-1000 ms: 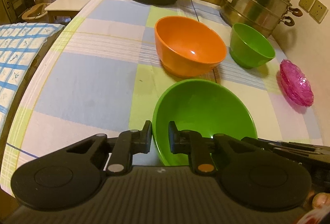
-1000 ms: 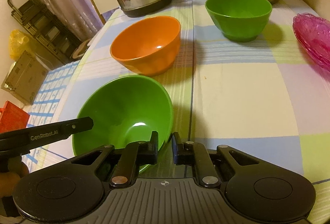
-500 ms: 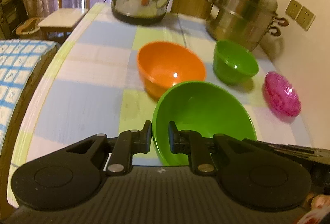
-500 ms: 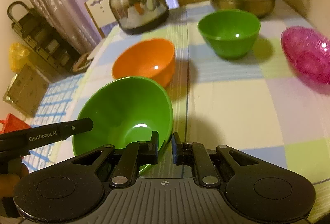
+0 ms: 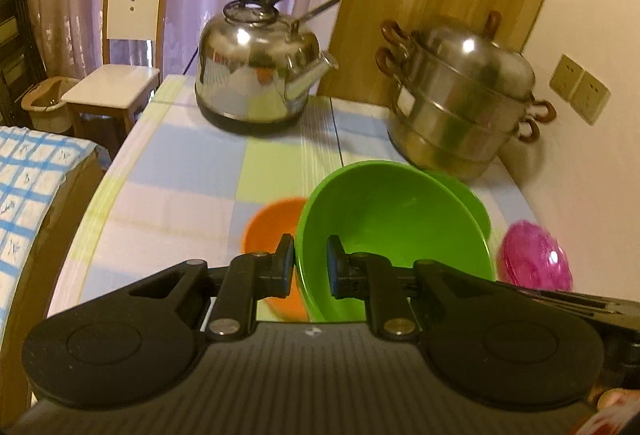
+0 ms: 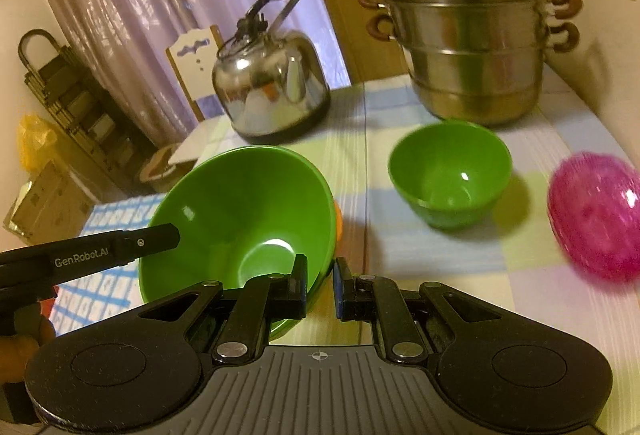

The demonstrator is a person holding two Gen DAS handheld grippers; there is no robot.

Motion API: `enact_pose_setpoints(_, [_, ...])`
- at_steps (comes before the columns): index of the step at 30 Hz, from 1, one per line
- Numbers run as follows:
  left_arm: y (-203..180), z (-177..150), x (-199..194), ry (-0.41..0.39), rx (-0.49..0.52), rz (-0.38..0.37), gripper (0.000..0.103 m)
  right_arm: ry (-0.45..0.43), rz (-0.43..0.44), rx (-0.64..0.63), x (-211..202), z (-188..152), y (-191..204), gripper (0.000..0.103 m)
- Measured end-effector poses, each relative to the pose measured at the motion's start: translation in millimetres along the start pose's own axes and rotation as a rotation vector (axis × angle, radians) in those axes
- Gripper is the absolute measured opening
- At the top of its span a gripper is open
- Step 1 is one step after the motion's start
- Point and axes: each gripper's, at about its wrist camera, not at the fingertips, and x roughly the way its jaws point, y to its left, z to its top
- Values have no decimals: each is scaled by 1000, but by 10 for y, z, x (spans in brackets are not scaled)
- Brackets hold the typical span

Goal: Organize plates and bowls
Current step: 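Lift the large green bowl into the orange bowl and open both grippers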

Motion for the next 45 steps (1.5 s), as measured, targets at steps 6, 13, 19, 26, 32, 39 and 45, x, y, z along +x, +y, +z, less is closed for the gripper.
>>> enact_pose_setpoints(6, [139, 258, 286, -6, -22, 13, 15, 25, 15, 27, 409, 249, -30, 13])
enact_pose_setpoints(13, [316, 235, 658, 32, -30, 43, 15, 87, 3, 18, 852, 212, -34, 13])
enact_pose_setpoints(19, [428, 86, 896, 70, -38, 48, 15, 108, -17, 2, 1077, 161, -63, 13])
enact_pose_setpoints(26, [467, -35, 1026, 88, -39, 36, 15, 126, -43, -17, 1191, 76, -97, 13])
enact_pose_setpoints(32, [470, -70, 1078, 88, -38, 41, 14, 128, -52, -28, 1243, 39, -103, 13])
enact_pose_setpoints(39, [492, -112, 1131, 96, -44, 41, 16, 128, -61, -47, 1258, 39, -75, 13])
enact_pose_setpoints(45, [477, -120, 995, 58, -51, 42, 19, 107, -24, -21, 1175, -12, -154, 53])
